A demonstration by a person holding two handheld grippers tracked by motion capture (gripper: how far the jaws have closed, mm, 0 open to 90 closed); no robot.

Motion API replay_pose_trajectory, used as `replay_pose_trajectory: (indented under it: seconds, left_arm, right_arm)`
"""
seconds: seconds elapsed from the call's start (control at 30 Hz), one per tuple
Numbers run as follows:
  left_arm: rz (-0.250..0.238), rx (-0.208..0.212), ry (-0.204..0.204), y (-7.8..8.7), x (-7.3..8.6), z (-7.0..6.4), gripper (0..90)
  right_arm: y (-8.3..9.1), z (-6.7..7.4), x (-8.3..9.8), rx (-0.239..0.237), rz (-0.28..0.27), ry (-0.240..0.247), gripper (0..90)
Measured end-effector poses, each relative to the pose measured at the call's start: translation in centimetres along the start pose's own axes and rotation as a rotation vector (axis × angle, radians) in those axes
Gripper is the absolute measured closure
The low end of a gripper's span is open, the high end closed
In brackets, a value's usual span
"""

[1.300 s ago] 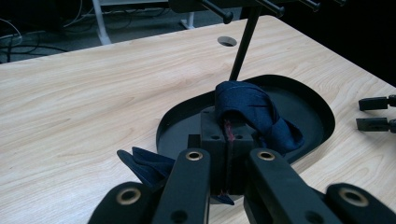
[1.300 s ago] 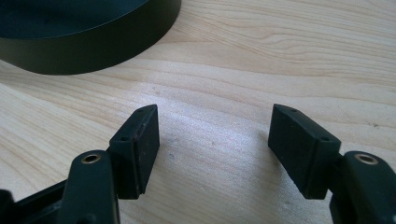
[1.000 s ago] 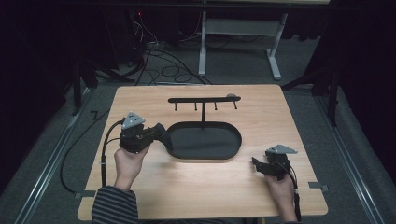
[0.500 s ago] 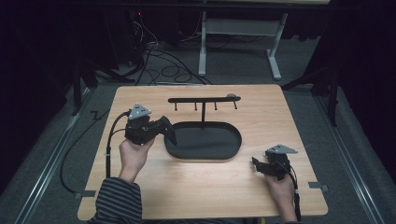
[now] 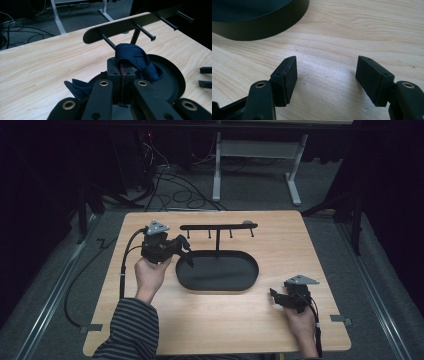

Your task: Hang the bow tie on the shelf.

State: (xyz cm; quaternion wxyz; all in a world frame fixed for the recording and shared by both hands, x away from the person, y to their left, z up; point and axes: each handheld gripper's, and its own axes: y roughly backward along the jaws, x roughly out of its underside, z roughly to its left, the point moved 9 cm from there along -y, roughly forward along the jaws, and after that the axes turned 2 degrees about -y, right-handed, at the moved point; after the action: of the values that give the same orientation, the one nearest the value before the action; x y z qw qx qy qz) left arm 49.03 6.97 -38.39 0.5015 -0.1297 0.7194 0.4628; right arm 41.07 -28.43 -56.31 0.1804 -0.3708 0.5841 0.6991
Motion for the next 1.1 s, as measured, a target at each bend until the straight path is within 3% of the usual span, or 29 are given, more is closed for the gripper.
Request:
replay_pose_trajectory:
  seconds: [0.33,0.83,1.1]
  left_arm:
    - [0.008,-0.023,0.01,-1.0,-1.3,0.3,89.2]
    - [0.027,-0.059,0.043,-2.3,-1.3,0.9,89.2]
    - [0.036,-0.074,0.041,-2.9,-1.2,0.9,89.1]
  right_arm:
    - [0.0,0.0,0.0,-0.001,0.0,0.001,35.2]
    - [0.0,0.0,0.0,-0.003,0.0,0.004,35.2]
    - [0.0,0.0,0.0,-0.005,-0.001,0.003,35.1]
